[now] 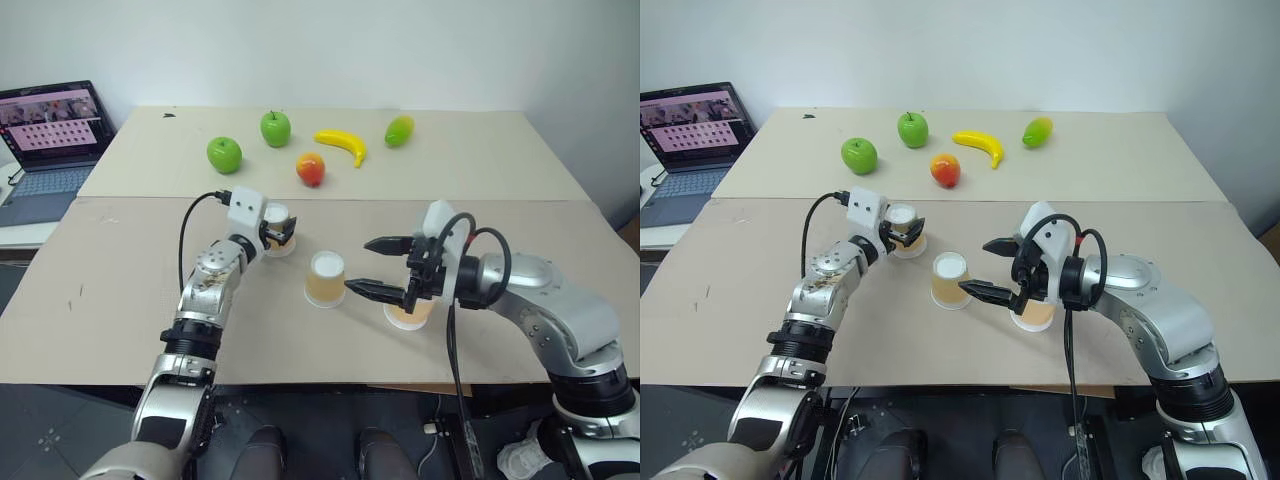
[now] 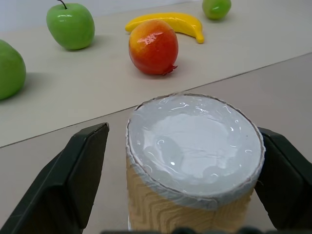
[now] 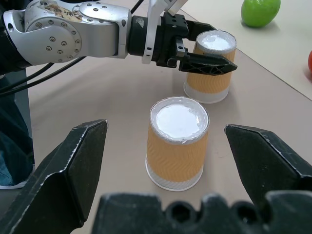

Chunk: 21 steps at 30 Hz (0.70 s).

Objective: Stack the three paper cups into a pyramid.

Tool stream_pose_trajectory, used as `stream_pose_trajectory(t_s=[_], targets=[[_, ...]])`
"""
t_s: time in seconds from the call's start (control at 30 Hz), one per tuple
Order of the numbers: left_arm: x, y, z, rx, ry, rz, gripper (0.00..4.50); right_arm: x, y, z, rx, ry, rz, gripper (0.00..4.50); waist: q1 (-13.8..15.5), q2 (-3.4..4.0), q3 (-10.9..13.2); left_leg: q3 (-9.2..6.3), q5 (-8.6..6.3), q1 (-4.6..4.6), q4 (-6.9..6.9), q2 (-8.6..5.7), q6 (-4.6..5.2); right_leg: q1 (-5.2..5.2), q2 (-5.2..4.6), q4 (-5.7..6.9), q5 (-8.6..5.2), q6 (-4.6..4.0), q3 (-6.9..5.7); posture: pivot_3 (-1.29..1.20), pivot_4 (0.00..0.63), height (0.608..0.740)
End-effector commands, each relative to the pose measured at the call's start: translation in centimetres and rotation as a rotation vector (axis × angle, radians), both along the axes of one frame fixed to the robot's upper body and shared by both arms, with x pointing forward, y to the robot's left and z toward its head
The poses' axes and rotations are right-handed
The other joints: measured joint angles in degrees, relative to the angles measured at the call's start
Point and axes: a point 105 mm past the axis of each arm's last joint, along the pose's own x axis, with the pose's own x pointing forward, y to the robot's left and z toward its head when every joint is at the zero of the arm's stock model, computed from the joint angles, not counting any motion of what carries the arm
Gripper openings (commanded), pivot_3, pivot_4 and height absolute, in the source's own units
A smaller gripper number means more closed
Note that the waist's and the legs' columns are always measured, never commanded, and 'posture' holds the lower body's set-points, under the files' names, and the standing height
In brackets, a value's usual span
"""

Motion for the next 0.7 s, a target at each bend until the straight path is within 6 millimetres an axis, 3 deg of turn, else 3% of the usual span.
stream_pose_trajectory(t_s=[0.03, 0.2, 0.37, 0.47, 0.57, 0.63, 0.7], targets=[[0.3, 0.5, 2.3, 0.001, -0.084, -0.006, 4.19, 0.0, -0.3, 1.4, 0.018, -0.069, -0.011, 4.5, 0.01, 0.0, 0.0, 0.0, 0.0, 0.0, 0.0, 0.0, 0.0, 0.0, 0.0, 0.0, 0.0, 0.0, 0.0, 0.0, 0.15, 0.732], [0.3, 0.7, 2.4, 0.007, -0.094, -0.011, 2.59, 0.1, -0.3, 1.3, 0.019, -0.07, -0.015, 4.5, 0.04, 0.0, 0.0, -0.01, 0.0, 0.0, 0.0, 0.0, 0.0, 0.0, 0.0, 0.01, 0.0, 0.0, 0.0, 0.0, 0.15, 0.732], [0.5, 1.0, 2.7, 0.011, -0.099, -0.013, 2.59, 0.2, -0.2, 1.2, 0.02, -0.065, -0.014, 4.5, 0.03, 0.0, 0.0, -0.01, 0.0, 0.0, 0.0, 0.0, 0.0, 0.0, 0.0, 0.01, 0.0, 0.0, -0.01, 0.0, 0.15, 0.732], [0.4, 1.4, 4.0, -0.007, -0.129, -0.043, 2.59, 0.2, -0.2, 1.1, 0.019, -0.062, -0.015, 4.5, 0.01, 0.0, 0.0, -0.01, 0.0, 0.0, 0.0, 0.0, 0.0, -0.01, 0.0, 0.02, 0.0, 0.0, -0.01, 0.0, 0.15, 0.732], [-1.3, 1.4, 6.7, -0.052, -0.192, -0.231, 2.59, 0.2, -0.1, 0.9, 0.019, -0.059, -0.019, 4.5, -0.24, 0.0, 0.0, 0.0, 0.0, -0.01, 0.0, 0.01, 0.0, -0.02, 0.01, 0.02, 0.0, 0.0, 0.0, 0.0, 0.15, 0.732], [-3.3, 2.5, 7.0, -0.031, -0.143, -0.421, 2.59, 0.2, -0.3, 0.5, 0.015, -0.05, -0.029, 4.5, -0.47, 0.0, 0.0, -0.01, 0.0, -0.08, -0.01, 0.03, -0.01, -0.11, 0.03, 0.04, 0.0, 0.0, -0.01, 0.0, 0.15, 0.732], [-4.3, 3.8, 6.9, -0.005, -0.098, -0.503, 2.59, 0.2, -0.4, 0.2, 0.014, -0.043, -0.036, 4.5, -1.11, 0.01, 0.0, 0.02, 0.01, -0.11, -0.03, 0.05, -0.01, -0.19, 0.05, 0.08, 0.0, 0.0, 0.0, 0.0, 0.15, 0.732]])
